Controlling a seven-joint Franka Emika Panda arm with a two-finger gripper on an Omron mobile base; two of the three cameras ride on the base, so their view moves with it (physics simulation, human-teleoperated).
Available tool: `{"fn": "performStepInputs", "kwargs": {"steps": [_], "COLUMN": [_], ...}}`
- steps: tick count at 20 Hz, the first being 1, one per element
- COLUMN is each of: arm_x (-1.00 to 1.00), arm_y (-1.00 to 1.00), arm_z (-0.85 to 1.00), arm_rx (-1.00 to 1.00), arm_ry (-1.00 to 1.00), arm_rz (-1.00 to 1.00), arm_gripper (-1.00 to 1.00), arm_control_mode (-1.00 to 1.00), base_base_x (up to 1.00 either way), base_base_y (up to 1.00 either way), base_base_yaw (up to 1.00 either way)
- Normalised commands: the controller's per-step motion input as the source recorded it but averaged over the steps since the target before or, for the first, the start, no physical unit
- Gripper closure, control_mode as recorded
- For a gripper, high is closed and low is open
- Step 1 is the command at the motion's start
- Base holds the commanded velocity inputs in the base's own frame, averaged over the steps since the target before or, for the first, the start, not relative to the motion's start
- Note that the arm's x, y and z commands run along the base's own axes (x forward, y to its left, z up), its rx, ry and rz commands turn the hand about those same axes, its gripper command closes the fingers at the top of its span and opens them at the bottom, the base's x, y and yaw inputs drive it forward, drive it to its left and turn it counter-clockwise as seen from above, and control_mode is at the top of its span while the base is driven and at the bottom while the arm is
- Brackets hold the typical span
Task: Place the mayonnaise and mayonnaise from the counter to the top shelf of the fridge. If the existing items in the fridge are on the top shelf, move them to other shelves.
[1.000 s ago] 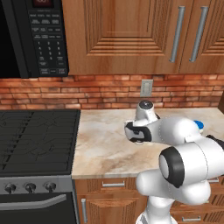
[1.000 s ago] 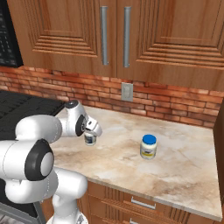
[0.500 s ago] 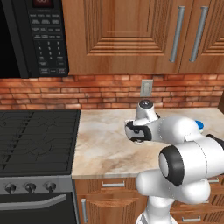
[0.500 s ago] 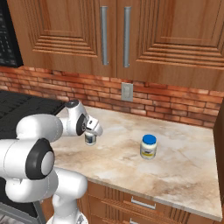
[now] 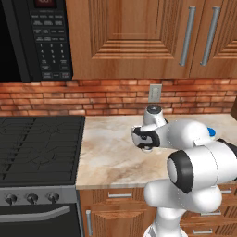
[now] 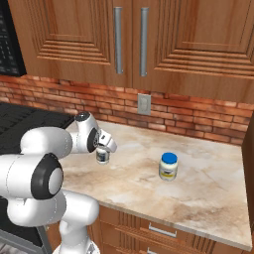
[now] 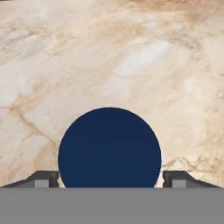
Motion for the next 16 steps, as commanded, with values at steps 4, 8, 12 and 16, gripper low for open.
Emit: {"fn": "performStepInputs", "kwargs": {"steps": [4,8,12,16], "arm_x": [0.00,0.00,-0.17,-0.60], "arm_y": [0.00,0.00,0.00,0.09], "arm_z": [0.00,0.00,0.14,0.61], "arm_rx": [0.00,0.00,0.00,-0.06], "arm_ry": [0.00,0.00,-0.12,-0.30], "arm_rz": [0.00,0.00,0.00,0.00], "arm_gripper": [1.00,1.00,1.00,1.00], "arm_control_mode": [-1.00,-1.00,-1.00,-1.00], "base_base_x": [0.00,0.00,0.00,0.00], "base_base_y": [0.00,0.00,0.00,0.00], "base_base_yaw": [0.00,0.00,0.00,0.00]}}
